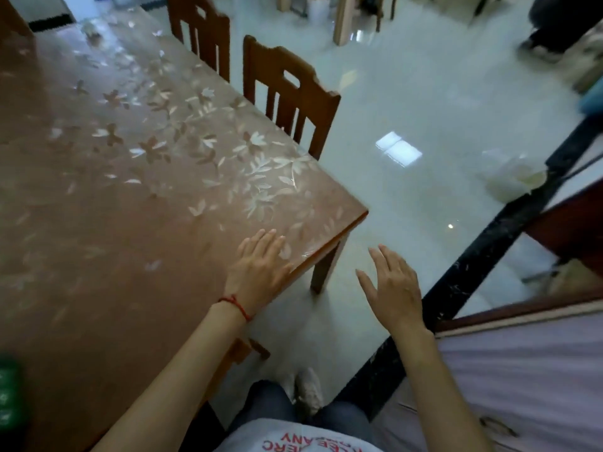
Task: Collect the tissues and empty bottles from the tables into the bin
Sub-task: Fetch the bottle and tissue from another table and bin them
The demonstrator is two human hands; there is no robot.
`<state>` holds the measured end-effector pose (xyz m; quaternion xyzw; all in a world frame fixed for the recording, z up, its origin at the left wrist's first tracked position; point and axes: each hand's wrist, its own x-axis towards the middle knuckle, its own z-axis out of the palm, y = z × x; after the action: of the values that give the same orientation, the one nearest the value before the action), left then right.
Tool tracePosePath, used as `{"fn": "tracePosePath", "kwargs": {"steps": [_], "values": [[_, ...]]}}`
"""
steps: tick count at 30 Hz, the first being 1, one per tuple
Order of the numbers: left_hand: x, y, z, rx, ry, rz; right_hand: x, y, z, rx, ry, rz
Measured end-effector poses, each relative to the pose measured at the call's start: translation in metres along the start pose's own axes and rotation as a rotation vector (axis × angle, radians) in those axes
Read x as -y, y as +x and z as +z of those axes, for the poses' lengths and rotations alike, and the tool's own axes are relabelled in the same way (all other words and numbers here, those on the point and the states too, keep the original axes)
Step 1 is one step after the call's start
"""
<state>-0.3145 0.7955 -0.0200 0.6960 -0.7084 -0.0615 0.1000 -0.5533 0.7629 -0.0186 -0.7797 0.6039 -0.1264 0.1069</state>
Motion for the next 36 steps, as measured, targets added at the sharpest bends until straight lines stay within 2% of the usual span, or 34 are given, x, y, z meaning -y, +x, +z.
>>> {"fn": "tracePosePath", "kwargs": {"steps": [9, 14, 18, 25, 36], "values": [[-0.057, 0.058, 0.025, 0.081, -0.02, 0.33, -0.052, -0.061, -0.016, -0.112, -0.03, 0.394], [-0.097, 0.079, 0.033, 0.105, -0.07, 0.488, -0.077, -0.084, -0.023, -0.113, -0.042, 0.538], [-0.123, 0.102, 0.048, 0.144, -0.058, 0.548, -0.1, -0.082, -0.025, -0.116, -0.046, 0.625], [-0.183, 0.168, 0.071, 0.157, -0.073, 0.594, -0.161, -0.037, -0.037, -0.137, -0.02, 0.662], [-0.28, 0.292, 0.097, 0.177, -0.135, 0.546, -0.284, 0.072, -0.077, -0.135, -0.078, 0.585]]}}
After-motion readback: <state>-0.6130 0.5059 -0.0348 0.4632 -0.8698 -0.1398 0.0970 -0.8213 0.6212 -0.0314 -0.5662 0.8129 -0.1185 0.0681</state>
